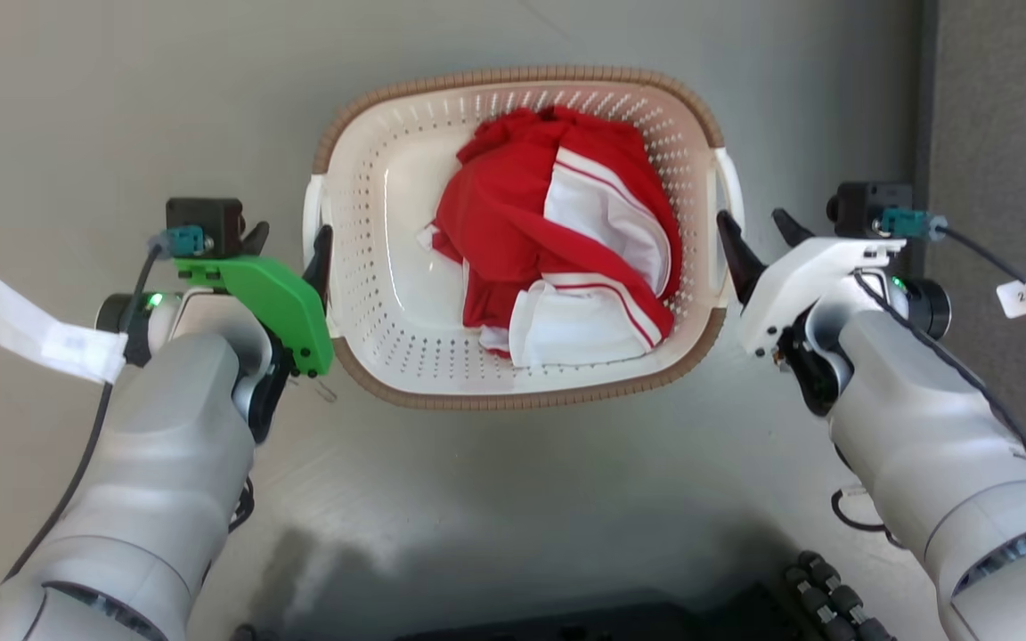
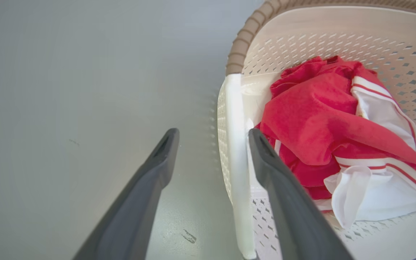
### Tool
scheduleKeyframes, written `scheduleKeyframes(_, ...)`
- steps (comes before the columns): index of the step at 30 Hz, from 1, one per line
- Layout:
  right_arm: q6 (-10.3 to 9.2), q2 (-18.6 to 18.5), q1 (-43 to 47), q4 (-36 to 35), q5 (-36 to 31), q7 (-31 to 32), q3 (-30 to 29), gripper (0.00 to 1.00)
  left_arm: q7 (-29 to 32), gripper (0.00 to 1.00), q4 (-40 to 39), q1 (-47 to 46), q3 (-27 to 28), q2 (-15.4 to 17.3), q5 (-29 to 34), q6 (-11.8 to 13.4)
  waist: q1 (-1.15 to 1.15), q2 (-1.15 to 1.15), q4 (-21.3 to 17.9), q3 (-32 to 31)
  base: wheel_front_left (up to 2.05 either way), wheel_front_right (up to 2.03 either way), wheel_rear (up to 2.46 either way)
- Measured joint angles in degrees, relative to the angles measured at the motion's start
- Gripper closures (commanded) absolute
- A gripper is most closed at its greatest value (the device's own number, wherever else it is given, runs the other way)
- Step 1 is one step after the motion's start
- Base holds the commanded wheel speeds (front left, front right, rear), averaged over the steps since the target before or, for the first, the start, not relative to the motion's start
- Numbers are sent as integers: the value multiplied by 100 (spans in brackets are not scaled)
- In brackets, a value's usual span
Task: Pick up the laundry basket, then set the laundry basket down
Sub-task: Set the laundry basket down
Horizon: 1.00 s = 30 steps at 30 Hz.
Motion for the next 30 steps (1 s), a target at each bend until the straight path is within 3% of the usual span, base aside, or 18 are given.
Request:
scheduleKeyframes(18, 18, 8, 843, -587, 12, -11, -248, 0, -186, 0, -419, 744, 52, 129, 196, 3, -1, 0, -163, -1291, 0, 0, 0)
scheduleKeyframes(25, -18, -18, 1260, -869, -259, -11, -199, 0, -186, 0, -1138, 1100, 463, 315, 402, 219, -1, 0, -274, -1935, 0, 0, 0)
scheduleKeyframes(30, -157, -65, 1488, -1158, -367, -11, -222, 0, -186, 0, -1503, 1511, 668, 405, 495, 400, 0, 0, -331, -2347, 0, 0, 0)
